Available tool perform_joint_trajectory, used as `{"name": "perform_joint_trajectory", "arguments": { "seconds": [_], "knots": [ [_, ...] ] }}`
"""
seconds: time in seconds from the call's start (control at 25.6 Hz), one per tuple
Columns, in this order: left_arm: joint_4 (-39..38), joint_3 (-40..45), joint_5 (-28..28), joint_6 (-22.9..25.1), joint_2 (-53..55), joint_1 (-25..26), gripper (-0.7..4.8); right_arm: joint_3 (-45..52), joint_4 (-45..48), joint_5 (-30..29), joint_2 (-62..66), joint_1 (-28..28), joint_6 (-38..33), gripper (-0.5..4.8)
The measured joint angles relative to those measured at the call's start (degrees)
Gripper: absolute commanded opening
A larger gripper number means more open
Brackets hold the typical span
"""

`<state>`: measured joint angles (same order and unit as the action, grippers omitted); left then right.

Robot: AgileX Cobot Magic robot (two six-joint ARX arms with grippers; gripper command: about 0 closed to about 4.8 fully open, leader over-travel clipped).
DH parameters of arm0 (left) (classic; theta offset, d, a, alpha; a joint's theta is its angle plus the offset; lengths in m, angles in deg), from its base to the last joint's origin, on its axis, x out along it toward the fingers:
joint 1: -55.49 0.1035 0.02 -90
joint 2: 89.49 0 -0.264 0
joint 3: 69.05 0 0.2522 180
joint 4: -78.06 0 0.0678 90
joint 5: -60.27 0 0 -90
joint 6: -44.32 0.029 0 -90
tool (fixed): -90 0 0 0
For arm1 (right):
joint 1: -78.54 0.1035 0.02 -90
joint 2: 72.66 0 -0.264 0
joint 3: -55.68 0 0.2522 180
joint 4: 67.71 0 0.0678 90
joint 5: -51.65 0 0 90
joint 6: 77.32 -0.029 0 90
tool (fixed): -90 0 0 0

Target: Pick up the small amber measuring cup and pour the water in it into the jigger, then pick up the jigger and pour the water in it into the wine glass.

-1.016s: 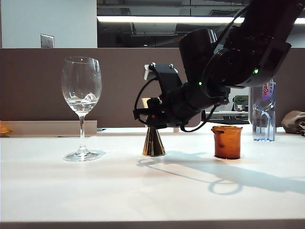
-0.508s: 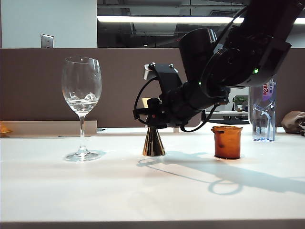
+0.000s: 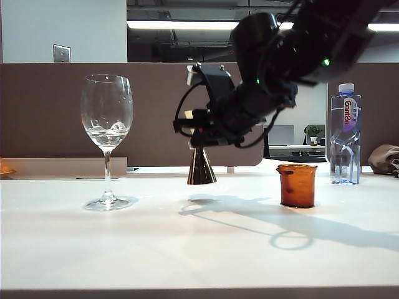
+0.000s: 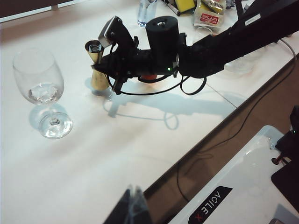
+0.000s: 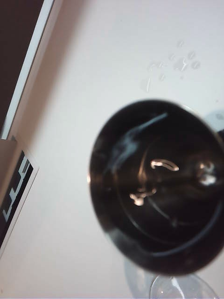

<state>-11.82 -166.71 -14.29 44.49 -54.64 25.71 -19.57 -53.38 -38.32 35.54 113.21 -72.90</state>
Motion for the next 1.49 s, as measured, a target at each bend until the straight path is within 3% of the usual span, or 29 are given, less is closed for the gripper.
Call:
{"name": "perform_joint_trajectory", "arguments": {
  "seconds": [0.35, 0.55, 1.09, 1.49],
  "knots": [
    [0.0, 0.0, 0.0, 0.0, 0.0, 0.0, -0.02, -12.52, -11.13, 0.39, -1.42, 2.84, 0.48, -0.01],
    [0.0, 0.0, 0.0, 0.0, -0.02, 0.0, -0.02, -18.23, -18.36, 2.23, -1.51, 4.33, 4.85, -0.01],
    [0.0, 0.0, 0.0, 0.0, 0.0, 0.0, -0.02, -25.14, -25.57, 3.02, -1.9, 6.01, 7.96, -0.01],
    [0.0, 0.0, 0.0, 0.02, -0.02, 0.0, -0.02, -30.8, -28.22, 4.85, -2.05, 8.0, 15.54, -0.01]
  ]
}}
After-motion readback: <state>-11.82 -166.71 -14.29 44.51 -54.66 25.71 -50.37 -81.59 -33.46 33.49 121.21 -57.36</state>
